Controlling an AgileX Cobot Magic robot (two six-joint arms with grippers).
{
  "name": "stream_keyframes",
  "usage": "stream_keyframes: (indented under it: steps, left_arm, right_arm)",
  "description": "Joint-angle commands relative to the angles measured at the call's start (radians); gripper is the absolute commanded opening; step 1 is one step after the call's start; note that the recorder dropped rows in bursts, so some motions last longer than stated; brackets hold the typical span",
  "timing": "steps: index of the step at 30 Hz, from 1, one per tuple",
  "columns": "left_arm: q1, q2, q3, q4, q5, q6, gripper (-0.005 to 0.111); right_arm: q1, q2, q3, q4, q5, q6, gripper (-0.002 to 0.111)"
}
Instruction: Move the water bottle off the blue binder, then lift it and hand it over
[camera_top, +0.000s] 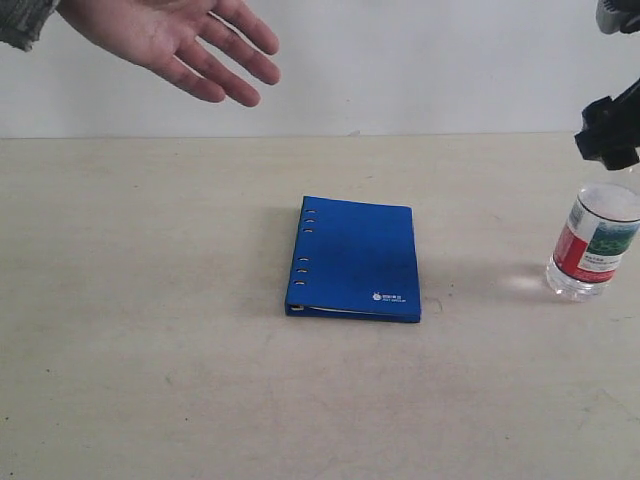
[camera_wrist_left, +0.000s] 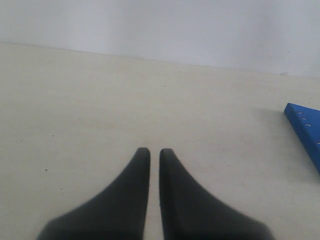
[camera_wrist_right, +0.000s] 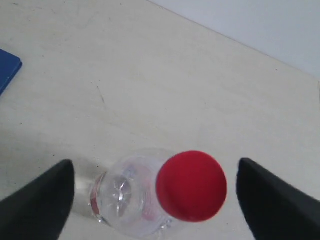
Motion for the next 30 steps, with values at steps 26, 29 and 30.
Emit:
stream_keyframes:
  steps: [26, 29, 30]
  left_arm:
    - [0.002, -0.001, 0.000, -0.007, -0.012, -0.007, 0.007]
    - [0.002, -0.001, 0.000, -0.007, -0.012, -0.007, 0.007]
    - [0.002, -0.001, 0.000, -0.007, -0.012, -0.007, 0.007]
  right_arm:
    - [0.185, -0.131, -0.197, 0.928, 0.465, -0.427, 0.000]
    - [0.258, -0.089, -0.197, 0.884, 0.546, -0.439, 0.000]
    - [0.281, -0.073, -0.197, 0.869, 0.560, -0.442, 0.000]
